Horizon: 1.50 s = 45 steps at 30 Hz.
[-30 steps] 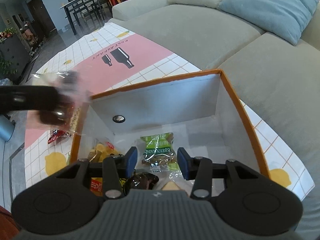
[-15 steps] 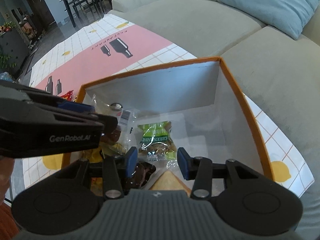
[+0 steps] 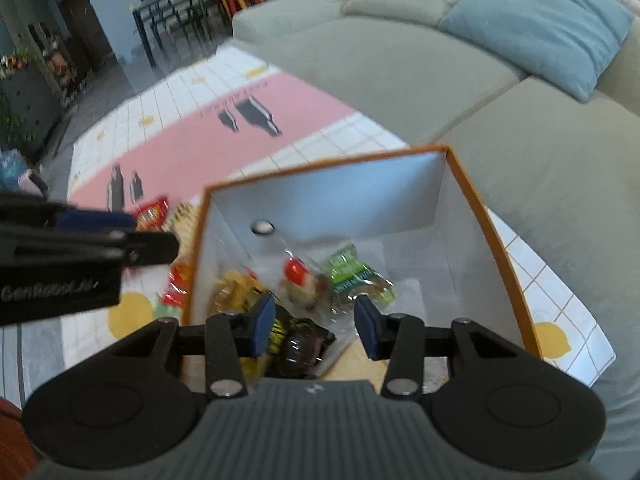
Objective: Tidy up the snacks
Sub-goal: 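Move both open grippers from the box back to the remaining snacks, then grasp the clear MILENI puff bag with the right gripper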
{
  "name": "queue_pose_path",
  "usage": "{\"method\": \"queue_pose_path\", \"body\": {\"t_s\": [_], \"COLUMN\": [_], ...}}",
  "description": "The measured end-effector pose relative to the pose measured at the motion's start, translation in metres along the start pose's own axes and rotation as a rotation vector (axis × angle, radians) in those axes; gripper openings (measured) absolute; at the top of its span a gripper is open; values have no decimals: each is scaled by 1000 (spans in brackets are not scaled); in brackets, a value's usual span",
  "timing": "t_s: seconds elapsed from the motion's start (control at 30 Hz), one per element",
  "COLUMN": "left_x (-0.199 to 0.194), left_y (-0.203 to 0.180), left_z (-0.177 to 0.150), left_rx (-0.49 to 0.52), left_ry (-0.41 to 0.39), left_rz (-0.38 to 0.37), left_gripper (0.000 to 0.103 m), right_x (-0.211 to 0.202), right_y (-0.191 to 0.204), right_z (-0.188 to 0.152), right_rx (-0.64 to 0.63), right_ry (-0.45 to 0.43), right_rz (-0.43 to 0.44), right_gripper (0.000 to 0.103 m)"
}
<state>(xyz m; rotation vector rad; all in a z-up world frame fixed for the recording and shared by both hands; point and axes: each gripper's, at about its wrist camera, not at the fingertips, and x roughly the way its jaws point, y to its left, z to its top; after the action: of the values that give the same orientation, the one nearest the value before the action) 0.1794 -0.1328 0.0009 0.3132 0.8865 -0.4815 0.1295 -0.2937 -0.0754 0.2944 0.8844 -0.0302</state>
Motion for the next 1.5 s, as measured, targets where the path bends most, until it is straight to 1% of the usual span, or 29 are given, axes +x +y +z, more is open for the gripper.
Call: {"method": "queue_pose_path", "body": {"t_s": [0.1, 0.17, 0.23, 0.37, 0.53, 0.6, 0.67, 0.73, 0.83, 0.93, 1.03, 1.13, 1.23, 1.33, 1.43, 1.5], "left_x": [-22, -31, -36, -36, -29, -25, -18, -9, 3, 19, 41, 66, 90, 111, 128, 138], "left_y": [11, 21, 34, 66, 102, 115, 129, 141, 156, 166, 176, 184, 186, 185, 183, 185], "left_z": [-11, -20, -28, -46, -64, -69, -72, -71, -70, -65, -57, -53, -53, -56, -58, -59], "left_rx": [-15, -29, -45, -92, -145, -168, -193, -225, -263, -268, -279, -282, -242, -186, -140, -130], "left_ry": [-39, -48, -46, -15, 13, 22, 26, 38, 45, 53, 73, 104, 147, 185, 206, 215], "left_rz": [47, 86, 106, 111, 99, 85, 60, 41, 20, 16, 3, -14, -20, -17, -14, -11], "left_gripper": [53, 53, 53, 53, 54, 55, 58, 65, 66, 67, 67, 67, 67, 67, 67, 67], "right_x": [-21, -31, -38, -36, -19, -7, 8, 22, 40, 60, 89, 116, 143, 160, 175, 185], "right_y": [14, 26, 40, 68, 99, 109, 120, 130, 144, 152, 161, 166, 170, 174, 178, 181], "right_z": [-4, -7, -8, -11, -12, -10, -7, -3, 2, 10, 19, 26, 31, 32, 32, 32], "right_rx": [7, -6, -31, -92, -169, -188, -208, -248, -331, -409, -494, -542, -579, -618, -648, -667], "right_ry": [-71, -100, -116, -102, -66, -48, -28, -20, -11, 2, 48, 100, 168, 205, 239, 269], "right_rz": [30, 54, 82, 140, 175, 193, 194, 178, 155, 149, 138, 111, 102, 89, 67, 49], "right_gripper": [44, 44, 44, 45, 45, 46, 57, 65, 65, 65, 65, 65, 65, 65, 65, 65]}}
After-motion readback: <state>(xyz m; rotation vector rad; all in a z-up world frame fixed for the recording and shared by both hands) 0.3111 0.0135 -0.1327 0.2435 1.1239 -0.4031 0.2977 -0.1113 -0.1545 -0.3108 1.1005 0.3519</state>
